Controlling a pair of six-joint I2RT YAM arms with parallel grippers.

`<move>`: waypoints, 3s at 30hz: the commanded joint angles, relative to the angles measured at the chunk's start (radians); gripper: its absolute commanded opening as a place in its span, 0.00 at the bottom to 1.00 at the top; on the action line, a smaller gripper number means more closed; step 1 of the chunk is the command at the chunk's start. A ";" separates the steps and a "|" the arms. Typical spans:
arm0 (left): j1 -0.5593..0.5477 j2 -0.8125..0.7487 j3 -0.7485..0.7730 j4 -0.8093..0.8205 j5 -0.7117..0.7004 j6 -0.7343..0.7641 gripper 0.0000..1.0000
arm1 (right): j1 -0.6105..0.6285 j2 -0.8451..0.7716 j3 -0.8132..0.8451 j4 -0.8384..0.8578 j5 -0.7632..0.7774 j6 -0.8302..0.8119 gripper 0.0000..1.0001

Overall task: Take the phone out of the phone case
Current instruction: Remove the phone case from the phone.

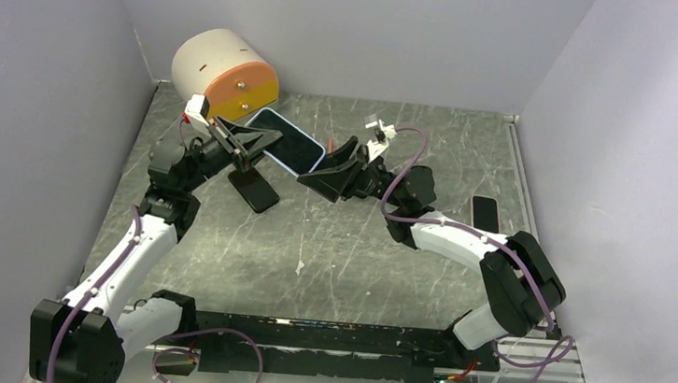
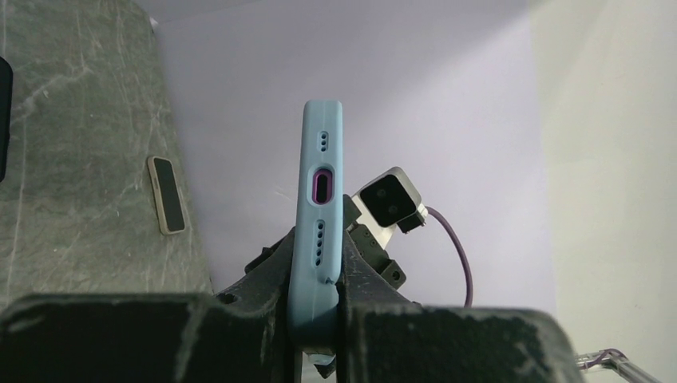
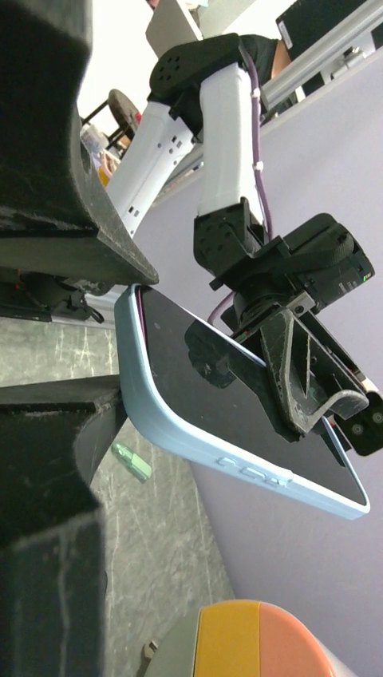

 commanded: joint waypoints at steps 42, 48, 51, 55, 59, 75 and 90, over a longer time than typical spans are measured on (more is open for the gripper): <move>0.032 0.203 0.548 -0.558 0.631 0.901 0.03 | -0.132 -0.313 0.156 -0.996 -0.298 -0.821 0.61; 0.030 0.230 0.580 -0.547 0.715 0.953 0.03 | -0.090 -0.275 0.228 -1.021 -0.304 -0.817 0.61; 0.030 0.224 0.569 -0.500 0.746 0.932 0.03 | -0.081 -0.248 0.251 -1.025 -0.310 -0.803 0.60; 0.028 0.225 0.576 -0.514 0.760 0.965 0.03 | -0.062 -0.206 0.296 -1.047 -0.333 -0.798 0.58; 0.027 0.229 0.591 -0.563 0.766 1.009 0.03 | -0.044 -0.169 0.344 -1.089 -0.358 -0.815 0.55; 0.018 0.201 0.623 -0.705 0.839 1.093 0.03 | -0.024 -0.095 0.474 -1.368 -0.409 -1.070 0.15; -0.030 0.192 0.692 -0.941 0.919 1.236 0.02 | 0.088 -0.060 0.596 -1.653 -0.177 -1.620 0.00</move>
